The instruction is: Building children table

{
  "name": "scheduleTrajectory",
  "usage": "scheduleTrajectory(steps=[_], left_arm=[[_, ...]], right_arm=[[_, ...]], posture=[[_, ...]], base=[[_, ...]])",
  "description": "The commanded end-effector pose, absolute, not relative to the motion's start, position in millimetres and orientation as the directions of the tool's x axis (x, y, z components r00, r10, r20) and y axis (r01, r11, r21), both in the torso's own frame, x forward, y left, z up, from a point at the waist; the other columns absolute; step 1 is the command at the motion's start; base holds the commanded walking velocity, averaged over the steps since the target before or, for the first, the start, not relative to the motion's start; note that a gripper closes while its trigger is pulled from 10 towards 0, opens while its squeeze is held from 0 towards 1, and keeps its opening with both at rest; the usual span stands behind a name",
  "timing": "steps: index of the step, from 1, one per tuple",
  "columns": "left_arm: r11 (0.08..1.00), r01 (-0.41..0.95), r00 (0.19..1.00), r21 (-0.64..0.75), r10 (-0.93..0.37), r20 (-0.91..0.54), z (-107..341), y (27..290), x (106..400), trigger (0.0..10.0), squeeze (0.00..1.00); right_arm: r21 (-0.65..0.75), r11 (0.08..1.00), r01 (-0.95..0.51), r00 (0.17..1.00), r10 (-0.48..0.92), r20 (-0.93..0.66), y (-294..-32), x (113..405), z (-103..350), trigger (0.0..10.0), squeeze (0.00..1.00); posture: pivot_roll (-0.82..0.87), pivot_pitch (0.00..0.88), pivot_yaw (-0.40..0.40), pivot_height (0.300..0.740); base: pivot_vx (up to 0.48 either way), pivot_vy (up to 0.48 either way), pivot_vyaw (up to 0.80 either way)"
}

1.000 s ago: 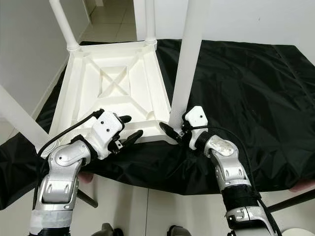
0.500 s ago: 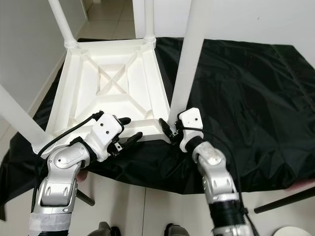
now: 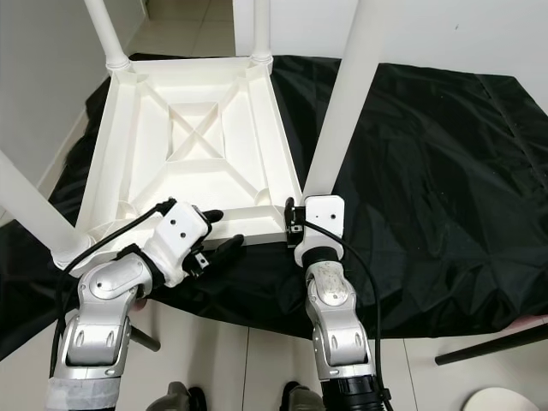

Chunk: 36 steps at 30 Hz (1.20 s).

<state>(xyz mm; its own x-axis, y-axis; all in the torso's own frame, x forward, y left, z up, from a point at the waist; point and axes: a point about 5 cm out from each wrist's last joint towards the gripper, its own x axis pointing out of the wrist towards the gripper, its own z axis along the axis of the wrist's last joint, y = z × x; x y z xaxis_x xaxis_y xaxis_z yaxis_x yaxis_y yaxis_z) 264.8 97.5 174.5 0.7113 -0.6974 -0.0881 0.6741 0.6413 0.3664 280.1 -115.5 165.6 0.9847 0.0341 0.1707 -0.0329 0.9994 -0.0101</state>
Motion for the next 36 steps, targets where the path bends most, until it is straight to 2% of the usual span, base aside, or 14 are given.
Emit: scheduleTrajectory(steps=[1,2,3,6,11,14,15,16,19,22,29,30,31,36], left_arm=[[0.790,0.510,0.841,0.341,-0.541,-0.005,176,100,268,10.0,0.00],[0.790,0.510,0.841,0.341,-0.541,-0.005,176,100,268,10.0,0.00],[0.790,0.509,0.841,0.341,-0.541,-0.003,177,100,269,10.0,0.00],[0.790,0.509,0.841,0.341,-0.541,-0.002,177,100,270,10.0,0.00],[0.787,0.509,0.839,0.349,-0.544,0.002,179,101,271,10.0,0.00],[0.786,0.510,0.838,0.350,-0.546,0.004,179,101,272,10.0,0.00],[0.784,0.511,0.836,0.354,-0.548,0.007,180,100,272,10.0,0.00],[0.784,0.511,0.836,0.354,-0.548,0.007,180,100,272,10.0,0.00],[0.780,0.512,0.833,0.360,-0.553,0.015,183,100,276,10.0,0.00],[0.777,0.514,0.830,0.364,-0.558,0.020,185,99,278,10.0,0.00],[0.775,0.513,0.828,0.369,-0.561,0.026,187,99,280,10.0,0.00],[0.776,0.512,0.828,0.369,-0.560,0.027,188,100,280,10.0,0.00],[0.776,0.512,0.829,0.368,-0.559,0.027,188,100,280,10.0,0.00],[0.778,0.509,0.830,0.367,-0.557,0.029,188,99,280,10.0,0.00]], right_arm=[[0.104,0.993,-0.047,0.983,0.028,0.179,-113,274,168,10.0,0.84],[0.106,0.993,-0.047,0.983,0.027,0.182,-113,274,168,10.0,0.84],[0.121,0.990,-0.067,0.979,0.042,0.201,-114,273,170,10.0,1.00],[0.129,0.988,-0.083,0.976,0.054,0.212,-115,273,171,10.0,1.00],[0.073,0.963,-0.259,0.945,0.237,0.225,-123,275,175,10.0,1.00],[0.039,0.956,-0.291,0.935,0.275,0.225,-126,276,176,10.0,1.00],[0.005,0.937,-0.349,0.915,0.340,0.217,-131,280,176,10.0,0.00],[0.005,0.937,-0.349,0.915,0.340,0.217,-131,280,176,10.0,0.00],[-0.098,0.856,-0.507,0.838,0.516,0.175,-140,290,176,10.0,0.00],[-0.157,0.800,-0.579,0.791,0.598,0.128,-143,299,174,10.0,0.00],[-0.224,0.718,-0.659,0.728,0.684,0.052,-148,309,168,9.9,0.00],[-0.233,0.702,-0.673,0.715,0.698,0.038,-150,311,167,2.2,0.00],[-0.236,0.691,-0.683,0.706,0.708,0.030,-152,311,167,0.0,0.00],[-0.245,0.664,-0.706,0.681,0.732,0.020,-157,314,166,0.0,0.00]], posture=[[-0.12,0.182,0.035,0.740],[-0.12,0.182,0.035,0.740],[-0.12,0.182,0.036,0.740],[-0.12,0.182,0.036,0.740],[-0.12,0.171,0.041,0.740],[-0.12,0.171,0.041,0.740],[-0.12,0.168,0.051,0.740],[-0.12,0.168,0.051,0.740],[-0.12,0.147,0.072,0.740],[-0.12,0.141,0.074,0.740],[-0.12,0.131,0.078,0.740],[-0.11,0.131,0.076,0.740],[-0.11,0.130,0.075,0.740],[-0.11,0.132,0.070,0.740]], base=[[0.000,0.000,0.00],[0.000,0.000,0.00],[0.000,0.000,0.00],[0.000,0.000,0.00],[0.000,0.000,0.00],[0.000,0.000,0.00],[0.000,0.000,0.00],[0.000,0.000,0.00],[0.000,0.000,0.00],[0.000,0.000,0.00],[0.000,0.000,0.00],[0.000,0.000,0.00],[0.000,0.000,0.00],[0.000,0.000,0.00]])
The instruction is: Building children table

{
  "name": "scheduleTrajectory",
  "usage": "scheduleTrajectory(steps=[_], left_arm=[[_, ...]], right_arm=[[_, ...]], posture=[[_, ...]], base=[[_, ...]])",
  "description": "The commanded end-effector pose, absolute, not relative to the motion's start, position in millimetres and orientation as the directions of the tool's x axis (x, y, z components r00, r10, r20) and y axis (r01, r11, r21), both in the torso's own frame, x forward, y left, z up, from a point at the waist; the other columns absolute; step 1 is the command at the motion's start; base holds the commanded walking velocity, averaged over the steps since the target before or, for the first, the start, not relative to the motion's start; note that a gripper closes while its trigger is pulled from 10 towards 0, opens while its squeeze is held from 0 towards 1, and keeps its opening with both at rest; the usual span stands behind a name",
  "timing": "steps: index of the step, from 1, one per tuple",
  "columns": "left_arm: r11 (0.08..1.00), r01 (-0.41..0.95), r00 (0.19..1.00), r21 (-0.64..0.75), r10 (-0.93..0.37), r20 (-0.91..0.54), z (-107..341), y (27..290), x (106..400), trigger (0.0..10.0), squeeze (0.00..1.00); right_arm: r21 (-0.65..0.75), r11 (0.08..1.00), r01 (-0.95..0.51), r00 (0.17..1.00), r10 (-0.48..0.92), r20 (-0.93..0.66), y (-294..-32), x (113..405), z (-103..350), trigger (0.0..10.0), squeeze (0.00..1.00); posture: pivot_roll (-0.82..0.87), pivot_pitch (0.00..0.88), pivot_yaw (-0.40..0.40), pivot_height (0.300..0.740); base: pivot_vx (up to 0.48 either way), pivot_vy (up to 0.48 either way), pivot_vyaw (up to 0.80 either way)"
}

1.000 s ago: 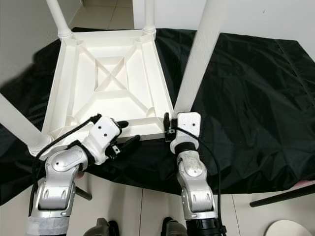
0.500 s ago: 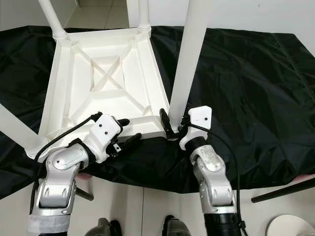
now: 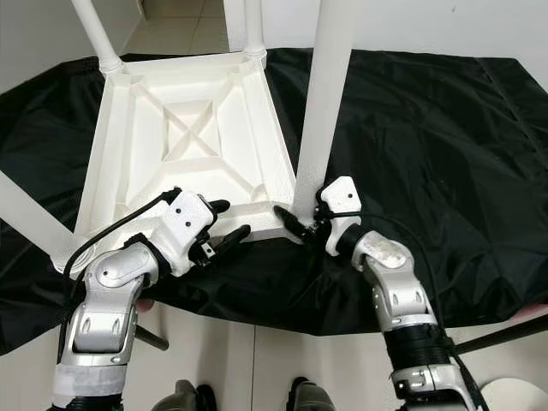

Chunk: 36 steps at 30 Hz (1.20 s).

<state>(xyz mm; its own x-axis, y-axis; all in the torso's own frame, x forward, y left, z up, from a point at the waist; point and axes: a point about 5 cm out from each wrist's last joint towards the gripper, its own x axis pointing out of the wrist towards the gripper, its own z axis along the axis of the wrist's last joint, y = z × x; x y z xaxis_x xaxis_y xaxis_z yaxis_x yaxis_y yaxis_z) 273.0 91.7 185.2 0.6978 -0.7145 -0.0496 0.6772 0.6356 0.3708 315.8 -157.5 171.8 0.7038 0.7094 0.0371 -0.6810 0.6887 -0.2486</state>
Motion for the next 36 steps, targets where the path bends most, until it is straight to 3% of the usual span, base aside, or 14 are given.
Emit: scheduleTrajectory(steps=[1,6,7,11,12,16,28,32,36], left_arm=[[0.780,0.508,0.831,0.366,-0.555,0.029,188,99,279,10.0,0.00],[0.782,0.508,0.832,0.361,-0.555,0.030,187,98,278,10.0,0.00],[0.782,0.508,0.832,0.360,-0.554,0.029,187,98,278,10.0,0.00],[0.784,0.508,0.833,0.358,-0.553,0.029,186,98,277,10.0,0.00],[0.785,0.505,0.834,0.357,-0.551,0.032,187,99,277,10.0,0.00],[0.793,0.495,0.842,0.355,-0.539,0.029,186,101,279,10.0,0.00],[0.794,0.490,0.846,0.359,-0.532,0.024,186,104,277,10.0,0.00],[0.803,0.476,0.855,0.360,-0.518,0.024,187,108,277,10.0,0.00],[0.803,0.477,0.855,0.357,-0.519,0.025,187,107,276,10.0,0.00]], right_arm=[[-0.246,0.660,-0.710,0.677,0.736,0.020,-158,314,166,0.0,0.00],[-0.239,0.673,-0.700,0.689,0.724,0.019,-161,312,164,0.0,0.00],[-0.219,0.693,-0.687,0.706,0.707,0.025,-161,310,163,10.0,0.00],[-0.214,0.729,-0.650,0.740,0.671,0.035,-162,310,163,10.0,0.00],[-0.206,0.796,-0.569,0.805,0.591,0.059,-160,310,166,10.0,0.00],[-0.173,0.878,-0.446,0.880,0.466,0.093,-157,307,168,10.0,0.00],[-0.047,0.968,-0.247,0.960,0.251,0.128,-134,288,163,10.0,0.00],[0.008,0.999,-0.049,0.992,0.048,0.119,-115,277,164,10.0,0.00],[0.020,0.998,-0.058,0.989,0.055,0.135,-106,274,167,10.0,0.02]], posture=[[-0.11,0.132,0.070,0.740],[-0.10,0.136,0.065,0.740],[-0.11,0.141,0.061,0.740],[-0.11,0.145,0.058,0.740],[-0.11,0.150,0.055,0.740],[-0.11,0.154,0.053,0.740],[-0.11,0.167,0.052,0.740],[-0.10,0.177,0.049,0.740],[-0.10,0.176,0.052,0.740]], base=[[0.000,0.000,0.00],[0.000,0.000,0.00],[0.000,0.000,0.00],[0.000,0.000,0.00],[0.000,0.000,0.00],[0.000,0.000,0.00],[0.000,0.000,0.00],[0.000,0.000,0.00],[0.000,0.000,0.00]])
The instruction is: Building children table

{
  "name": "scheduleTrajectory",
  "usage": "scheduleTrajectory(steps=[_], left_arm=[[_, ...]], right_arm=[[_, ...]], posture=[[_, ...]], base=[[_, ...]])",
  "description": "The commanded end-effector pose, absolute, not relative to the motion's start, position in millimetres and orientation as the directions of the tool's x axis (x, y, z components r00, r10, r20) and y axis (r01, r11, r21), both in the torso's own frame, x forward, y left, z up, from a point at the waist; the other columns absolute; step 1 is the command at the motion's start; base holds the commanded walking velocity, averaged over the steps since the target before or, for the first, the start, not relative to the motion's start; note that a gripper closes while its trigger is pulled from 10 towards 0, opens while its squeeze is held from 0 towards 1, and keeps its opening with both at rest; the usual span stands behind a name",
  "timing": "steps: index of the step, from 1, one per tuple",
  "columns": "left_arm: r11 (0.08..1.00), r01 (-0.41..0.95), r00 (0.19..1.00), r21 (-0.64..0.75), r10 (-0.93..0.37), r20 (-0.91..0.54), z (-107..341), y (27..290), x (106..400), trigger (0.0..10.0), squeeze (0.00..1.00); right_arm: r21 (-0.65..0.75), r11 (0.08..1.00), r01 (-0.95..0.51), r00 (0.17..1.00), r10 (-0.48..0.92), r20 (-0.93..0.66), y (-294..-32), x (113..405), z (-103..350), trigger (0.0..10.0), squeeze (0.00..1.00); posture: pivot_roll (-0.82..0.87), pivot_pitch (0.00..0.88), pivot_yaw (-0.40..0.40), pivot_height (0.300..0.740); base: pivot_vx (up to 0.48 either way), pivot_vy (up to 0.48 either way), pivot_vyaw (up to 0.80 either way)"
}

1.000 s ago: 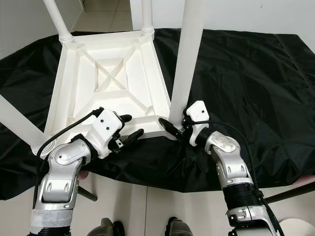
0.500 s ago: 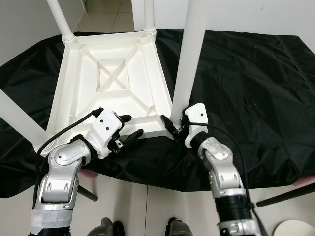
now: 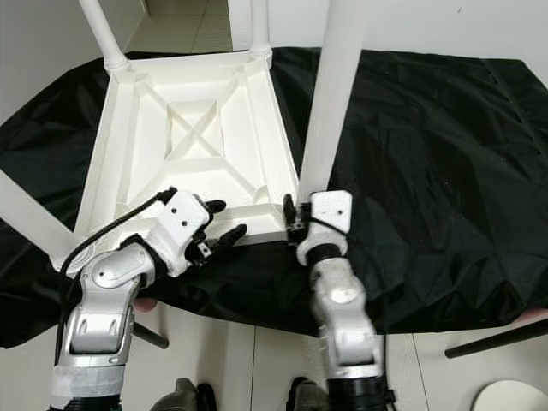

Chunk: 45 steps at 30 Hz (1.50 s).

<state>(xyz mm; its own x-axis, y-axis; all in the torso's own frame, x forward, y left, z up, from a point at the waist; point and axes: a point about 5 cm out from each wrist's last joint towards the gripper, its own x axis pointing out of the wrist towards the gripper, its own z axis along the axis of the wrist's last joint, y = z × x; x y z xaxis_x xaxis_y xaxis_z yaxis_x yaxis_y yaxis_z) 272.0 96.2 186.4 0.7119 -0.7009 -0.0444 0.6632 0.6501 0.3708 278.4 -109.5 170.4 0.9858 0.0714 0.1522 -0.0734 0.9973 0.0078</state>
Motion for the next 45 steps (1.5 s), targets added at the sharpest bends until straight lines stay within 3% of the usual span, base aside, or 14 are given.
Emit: scheduleTrajectory(steps=[1,2,3,16,17,20,31,32,33,34,35,38,44,45], left_arm=[[0.803,0.477,0.855,0.357,-0.519,0.025,187,107,276,10.0,0.00],[0.803,0.477,0.855,0.357,-0.519,0.025,187,107,276,10.0,0.00],[0.801,0.481,0.852,0.357,-0.523,0.025,187,105,276,10.0,0.00],[0.795,0.490,0.845,0.357,-0.533,0.026,187,103,275,10.0,0.00],[0.793,0.493,0.844,0.358,-0.536,0.026,187,103,274,10.0,0.00],[0.781,0.510,0.834,0.361,-0.552,0.018,185,100,272,10.0,0.00],[0.711,0.605,0.768,0.357,-0.639,-0.029,177,89,262,10.0,0.00],[0.702,0.616,0.760,0.357,-0.649,-0.035,176,88,261,10.0,0.00],[0.693,0.625,0.753,0.359,-0.657,-0.042,175,87,259,10.0,0.00],[0.693,0.625,0.753,0.359,-0.657,-0.042,175,87,259,10.0,0.00],[0.688,0.629,0.749,0.361,-0.661,-0.046,174,86,259,10.0,0.00],[0.677,0.641,0.739,0.361,-0.672,-0.053,173,86,256,10.0,0.00],[0.671,0.644,0.736,0.367,-0.675,-0.056,174,87,256,10.0,0.00],[0.669,0.646,0.734,0.368,-0.676,-0.059,173,87,255,10.0,0.00]], right_arm=[[0.020,0.998,-0.058,0.989,0.055,0.135,-106,274,167,10.0,0.02],[0.020,0.998,-0.058,0.989,0.055,0.135,-106,274,167,10.0,0.02],[0.034,0.994,-0.104,0.982,0.097,0.164,-105,273,171,10.0,1.00],[-0.062,0.947,-0.317,0.931,0.323,0.170,-124,274,177,10.0,1.00],[-0.092,0.923,-0.374,0.909,0.384,0.160,-127,275,178,10.0,0.00],[-0.209,0.811,-0.546,0.810,0.575,0.115,-136,281,182,10.0,0.00],[-0.311,0.659,-0.684,0.692,0.722,0.006,-145,299,177,10.0,0.00],[-0.307,0.646,-0.699,0.681,0.732,-0.009,-145,301,175,9.0,0.00],[-0.308,0.635,-0.709,0.672,0.740,-0.021,-145,302,173,3.8,0.00],[-0.308,0.635,-0.709,0.672,0.740,-0.021,-145,302,173,3.8,0.00],[-0.308,0.629,-0.714,0.667,0.745,-0.026,-146,303,172,2.3,0.00],[-0.302,0.616,-0.728,0.654,0.755,-0.035,-148,305,170,0.0,0.00],[-0.268,0.626,-0.732,0.656,0.754,-0.032,-153,308,165,0.0,0.00],[-0.245,0.662,-0.708,0.687,0.726,-0.021,-155,308,162,1.8,0.00]], posture=[[-0.10,0.176,0.052,0.740],[-0.10,0.176,0.052,0.740],[-0.10,0.169,0.051,0.740],[-0.10,0.165,0.046,0.740],[-0.10,0.170,0.046,0.740],[-0.09,0.158,0.046,0.740],[-0.09,0.138,0.040,0.740],[-0.09,0.138,0.040,0.740],[-0.08,0.136,0.041,0.740],[-0.08,0.136,0.041,0.740],[-0.08,0.136,0.041,0.740],[-0.08,0.128,0.040,0.740],[-0.08,0.122,0.038,0.740],[-0.08,0.121,0.038,0.740]], base=[[0.000,0.000,0.00],[0.000,0.000,0.00],[0.000,0.000,0.00],[0.000,0.000,0.00],[0.000,0.000,0.00],[0.000,0.000,0.00],[0.000,0.000,0.00],[0.000,0.000,0.00],[0.000,0.000,0.00],[0.000,0.000,0.00],[0.000,0.000,0.00],[0.000,0.000,0.00],[0.000,0.000,0.00],[0.000,0.000,0.00]])
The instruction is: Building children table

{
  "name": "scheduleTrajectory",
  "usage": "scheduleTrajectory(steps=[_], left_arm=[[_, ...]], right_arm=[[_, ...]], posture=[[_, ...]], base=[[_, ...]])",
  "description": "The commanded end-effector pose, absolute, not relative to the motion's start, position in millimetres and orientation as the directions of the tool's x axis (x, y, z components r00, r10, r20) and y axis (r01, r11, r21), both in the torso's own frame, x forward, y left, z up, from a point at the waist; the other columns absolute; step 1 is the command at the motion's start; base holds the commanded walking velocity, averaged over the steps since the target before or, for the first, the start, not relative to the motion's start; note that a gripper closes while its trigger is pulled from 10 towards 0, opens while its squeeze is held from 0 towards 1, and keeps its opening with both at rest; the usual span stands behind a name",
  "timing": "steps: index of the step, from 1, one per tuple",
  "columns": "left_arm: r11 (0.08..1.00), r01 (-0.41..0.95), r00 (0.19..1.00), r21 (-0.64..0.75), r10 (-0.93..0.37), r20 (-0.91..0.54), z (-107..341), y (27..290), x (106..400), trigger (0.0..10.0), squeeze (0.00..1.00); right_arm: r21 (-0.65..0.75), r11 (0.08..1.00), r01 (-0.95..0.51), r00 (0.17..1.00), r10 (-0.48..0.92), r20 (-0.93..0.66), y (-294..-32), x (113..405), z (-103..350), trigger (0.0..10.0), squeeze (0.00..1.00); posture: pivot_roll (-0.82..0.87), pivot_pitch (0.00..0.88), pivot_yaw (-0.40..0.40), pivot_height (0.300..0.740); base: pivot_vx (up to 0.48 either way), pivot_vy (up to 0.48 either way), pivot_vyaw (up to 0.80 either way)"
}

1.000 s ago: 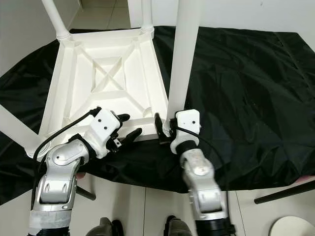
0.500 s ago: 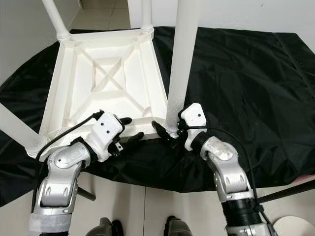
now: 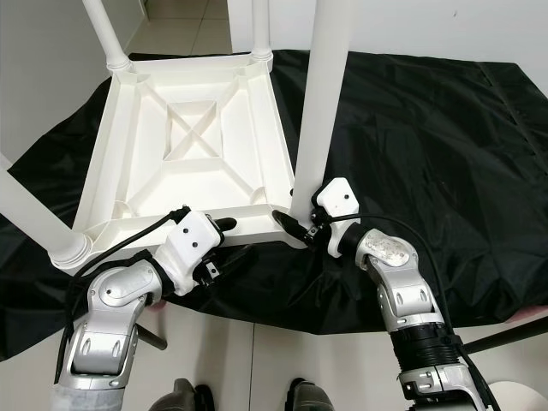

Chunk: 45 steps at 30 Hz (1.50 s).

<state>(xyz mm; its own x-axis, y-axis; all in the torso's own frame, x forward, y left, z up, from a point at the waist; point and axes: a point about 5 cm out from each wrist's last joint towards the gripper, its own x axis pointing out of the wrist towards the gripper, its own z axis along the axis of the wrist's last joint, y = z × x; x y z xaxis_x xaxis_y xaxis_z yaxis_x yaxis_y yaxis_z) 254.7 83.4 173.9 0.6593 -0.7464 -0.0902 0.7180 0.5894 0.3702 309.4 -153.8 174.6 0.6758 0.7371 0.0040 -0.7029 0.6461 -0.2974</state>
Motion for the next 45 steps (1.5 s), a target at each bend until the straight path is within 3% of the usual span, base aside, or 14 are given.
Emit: scheduleTrajectory(steps=[1,2,15,21,26,27,35,36,37,38,43,44,45], left_arm=[[0.669,0.646,0.734,0.368,-0.676,-0.059,173,87,255,10.0,0.00],[0.668,0.646,0.734,0.370,-0.676,-0.060,173,87,255,10.0,0.00],[0.667,0.647,0.734,0.369,-0.677,-0.063,172,87,255,10.0,0.00],[0.662,0.654,0.728,0.367,-0.682,-0.066,171,86,255,10.0,0.00],[0.661,0.655,0.727,0.367,-0.684,-0.066,172,86,255,10.0,0.00],[0.662,0.654,0.728,0.366,-0.682,-0.068,172,87,254,10.0,0.00],[0.664,0.654,0.729,0.362,-0.680,-0.070,171,87,253,10.0,0.00],[0.664,0.655,0.729,0.361,-0.681,-0.070,171,87,253,10.0,0.00],[0.664,0.655,0.729,0.361,-0.681,-0.070,171,87,253,10.0,0.00],[0.664,0.655,0.729,0.361,-0.681,-0.070,171,87,253,10.0,0.00],[0.666,0.653,0.731,0.361,-0.679,-0.069,171,87,253,10.0,0.00],[0.668,0.651,0.733,0.361,-0.677,-0.069,172,88,254,10.0,0.00],[0.668,0.651,0.733,0.361,-0.677,-0.069,172,88,254,10.0,0.00]], right_arm=[[-0.245,0.662,-0.708,0.687,0.726,-0.021,-155,308,162,1.8,0.00],[-0.230,0.675,-0.701,0.696,0.718,-0.013,-155,308,162,10.0,0.00],[-0.181,0.849,-0.497,0.861,0.508,0.017,-142,302,155,10.0,0.00],[-0.131,0.959,-0.251,0.965,0.259,0.048,-132,286,149,10.0,0.00],[-0.108,0.981,-0.162,0.985,0.168,0.048,-130,282,146,10.0,0.00],[-0.059,0.998,-0.013,0.997,0.017,0.074,-127,275,146,10.0,0.00],[-0.045,0.999,-0.027,0.993,0.031,0.114,-117,271,152,10.0,0.00],[-0.038,0.999,-0.039,0.991,0.043,0.124,-116,269,154,10.0,0.16],[-0.038,0.999,-0.039,0.991,0.043,0.124,-116,269,154,10.0,0.16],[-0.027,0.998,-0.050,0.990,0.054,0.134,-116,268,156,10.0,1.00],[-0.002,0.992,-0.129,0.977,0.127,0.173,-114,264,162,10.0,1.00],[-0.006,0.972,-0.233,0.954,0.230,0.190,-119,265,165,10.0,1.00],[-0.006,0.972,-0.233,0.954,0.230,0.190,-119,265,165,10.0,1.00]], posture=[[-0.08,0.121,0.038,0.740],[-0.08,0.121,0.035,0.740],[-0.09,0.114,0.036,0.740],[-0.09,0.115,0.042,0.740],[-0.09,0.117,0.041,0.740],[-0.09,0.119,0.040,0.740],[-0.09,0.122,0.041,0.740],[-0.09,0.123,0.039,0.740],[-0.09,0.123,0.039,0.740],[-0.09,0.123,0.038,0.740],[-0.09,0.125,0.038,0.740],[-0.09,0.128,0.040,0.740],[-0.09,0.128,0.040,0.740]], base=[[0.000,0.000,0.00],[0.000,0.000,0.00],[0.000,0.000,0.00],[0.000,0.000,0.00],[0.000,0.000,0.00],[0.000,0.000,0.00],[0.000,0.000,0.00],[0.000,0.000,0.00],[0.000,0.000,0.00],[0.000,0.000,0.00],[0.000,0.000,0.00],[0.000,0.000,0.00],[0.000,0.000,0.00]])
